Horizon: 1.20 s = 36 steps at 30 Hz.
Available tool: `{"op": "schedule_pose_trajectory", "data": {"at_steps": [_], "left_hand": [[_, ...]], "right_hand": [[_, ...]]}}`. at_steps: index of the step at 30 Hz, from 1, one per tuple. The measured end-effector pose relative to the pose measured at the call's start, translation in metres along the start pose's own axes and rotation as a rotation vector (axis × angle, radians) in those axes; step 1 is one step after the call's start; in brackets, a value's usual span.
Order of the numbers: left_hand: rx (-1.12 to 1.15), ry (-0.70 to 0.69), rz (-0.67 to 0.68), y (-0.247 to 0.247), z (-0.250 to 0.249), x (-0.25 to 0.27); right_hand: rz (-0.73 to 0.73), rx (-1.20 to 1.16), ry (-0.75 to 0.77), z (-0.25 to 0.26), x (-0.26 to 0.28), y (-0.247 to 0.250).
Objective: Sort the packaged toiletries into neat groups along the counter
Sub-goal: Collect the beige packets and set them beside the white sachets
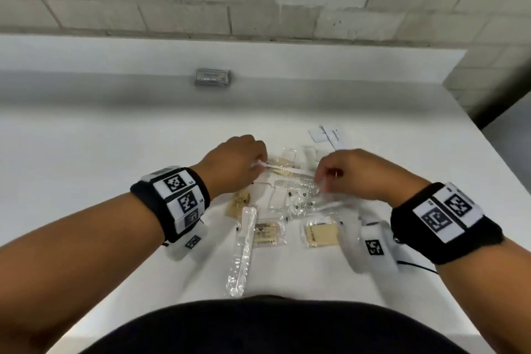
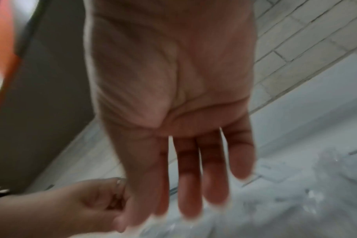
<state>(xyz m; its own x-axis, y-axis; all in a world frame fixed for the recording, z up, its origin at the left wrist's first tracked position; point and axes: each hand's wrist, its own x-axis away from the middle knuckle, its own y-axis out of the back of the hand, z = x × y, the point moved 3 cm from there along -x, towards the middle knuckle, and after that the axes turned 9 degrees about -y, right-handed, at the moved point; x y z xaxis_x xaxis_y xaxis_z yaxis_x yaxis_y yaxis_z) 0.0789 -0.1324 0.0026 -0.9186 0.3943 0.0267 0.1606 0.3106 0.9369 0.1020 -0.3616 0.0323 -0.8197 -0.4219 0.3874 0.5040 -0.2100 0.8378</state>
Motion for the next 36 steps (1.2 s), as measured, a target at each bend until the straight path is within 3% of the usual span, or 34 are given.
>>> {"op": "schedule_pose_trajectory", "data": {"at_steps": [3,6,8,15,20,22,24,26,29,32,36], "left_hand": [[-0.133,0.12,0.191,0.0,-0.023,0.026],[-0.263,0.23,0.47,-0.009,-0.043,0.055],[-0.265,0.285,0.574,-0.017,-0.051,0.069],[-0.152,0.43,0.401,-0.017,-0.051,0.082],[-0.141,0.485,0.289,-0.018,-0.045,0.083],[-0.202,0.38,0.197,-0.018,-0.05,0.079],[-0.273,0.192,0.244,-0.024,-0.061,0.073],[-0.333,0.109,0.331,-0.032,-0.07,0.067],[-0.345,0.144,0.336,-0.034,-0.072,0.056],[-0.291,0.171,0.368,-0.038,-0.076,0.047],[-0.156,0.154,0.344,-0.044,-0.085,0.041]], "right_hand": [[0.265,0.183,-0.011,-0.003,0.026,-0.033],[0.204,0.223,-0.052,-0.017,0.032,-0.04],[0.135,0.196,-0.113,-0.031,0.027,-0.034],[0.009,0.312,-0.131,-0.071,0.028,-0.028],[-0.02,0.367,0.072,-0.057,0.032,-0.042],[-0.03,0.408,0.137,-0.046,0.025,-0.049],[-0.039,0.407,0.147,-0.038,0.018,-0.051],[0.029,0.367,0.121,-0.033,0.013,-0.054],[0.155,0.376,0.126,-0.025,0.01,-0.055],[0.162,0.337,0.16,-0.01,0.007,-0.036],[-0.02,0.04,0.156,0.012,-0.021,0.007]]}}
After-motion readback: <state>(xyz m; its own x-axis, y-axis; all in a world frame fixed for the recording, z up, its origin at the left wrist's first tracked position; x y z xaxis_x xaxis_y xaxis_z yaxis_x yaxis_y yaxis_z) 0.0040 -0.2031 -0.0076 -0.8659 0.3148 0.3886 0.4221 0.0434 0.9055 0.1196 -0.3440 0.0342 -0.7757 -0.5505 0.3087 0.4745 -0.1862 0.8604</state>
